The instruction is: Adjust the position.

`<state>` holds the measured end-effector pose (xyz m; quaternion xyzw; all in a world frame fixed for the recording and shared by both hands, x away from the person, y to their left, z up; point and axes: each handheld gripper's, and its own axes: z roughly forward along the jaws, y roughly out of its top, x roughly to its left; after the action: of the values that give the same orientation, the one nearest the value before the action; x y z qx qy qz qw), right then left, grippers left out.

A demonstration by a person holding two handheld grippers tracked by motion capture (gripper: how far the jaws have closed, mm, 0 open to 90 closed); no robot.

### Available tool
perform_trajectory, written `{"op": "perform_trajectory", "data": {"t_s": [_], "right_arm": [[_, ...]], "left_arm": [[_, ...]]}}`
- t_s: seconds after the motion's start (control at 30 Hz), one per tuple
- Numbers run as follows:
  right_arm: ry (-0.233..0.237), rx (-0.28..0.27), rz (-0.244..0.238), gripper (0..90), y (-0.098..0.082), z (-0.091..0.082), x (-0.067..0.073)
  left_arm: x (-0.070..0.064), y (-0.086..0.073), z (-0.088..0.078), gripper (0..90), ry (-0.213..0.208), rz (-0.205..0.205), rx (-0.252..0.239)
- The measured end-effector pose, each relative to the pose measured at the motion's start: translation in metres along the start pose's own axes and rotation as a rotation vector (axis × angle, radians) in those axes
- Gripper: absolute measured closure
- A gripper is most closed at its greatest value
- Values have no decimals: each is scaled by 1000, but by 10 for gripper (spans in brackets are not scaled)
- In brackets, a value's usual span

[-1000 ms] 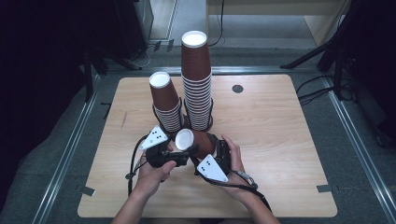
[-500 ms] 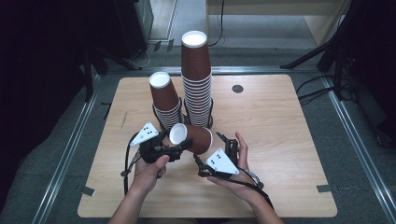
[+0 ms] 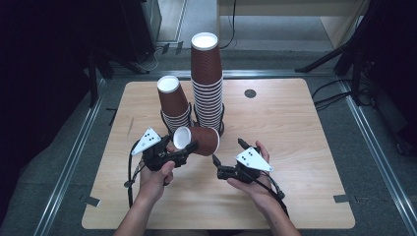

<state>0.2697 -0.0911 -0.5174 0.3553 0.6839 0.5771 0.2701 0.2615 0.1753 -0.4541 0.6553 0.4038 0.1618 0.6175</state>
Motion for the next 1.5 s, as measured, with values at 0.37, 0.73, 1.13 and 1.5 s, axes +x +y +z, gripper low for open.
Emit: {"op": "perform_trajectory", "data": {"t_s": [0.37, 0.73, 1.13, 1.5], "right_arm": [[13, 2, 416, 73, 8, -11, 0], [91, 11, 814, 128, 11, -15, 4], [110, 77, 1378, 0, 10, -13, 12], [170, 0, 1759, 0, 6, 1, 31]], "left_arm": [[-2, 2, -4, 232, 13, -1, -40], [-6, -1, -2, 232, 5, -1, -43], [-11, -7, 4, 232, 8, 6, -44], [-13, -13, 6, 232, 13, 12, -52]]}}
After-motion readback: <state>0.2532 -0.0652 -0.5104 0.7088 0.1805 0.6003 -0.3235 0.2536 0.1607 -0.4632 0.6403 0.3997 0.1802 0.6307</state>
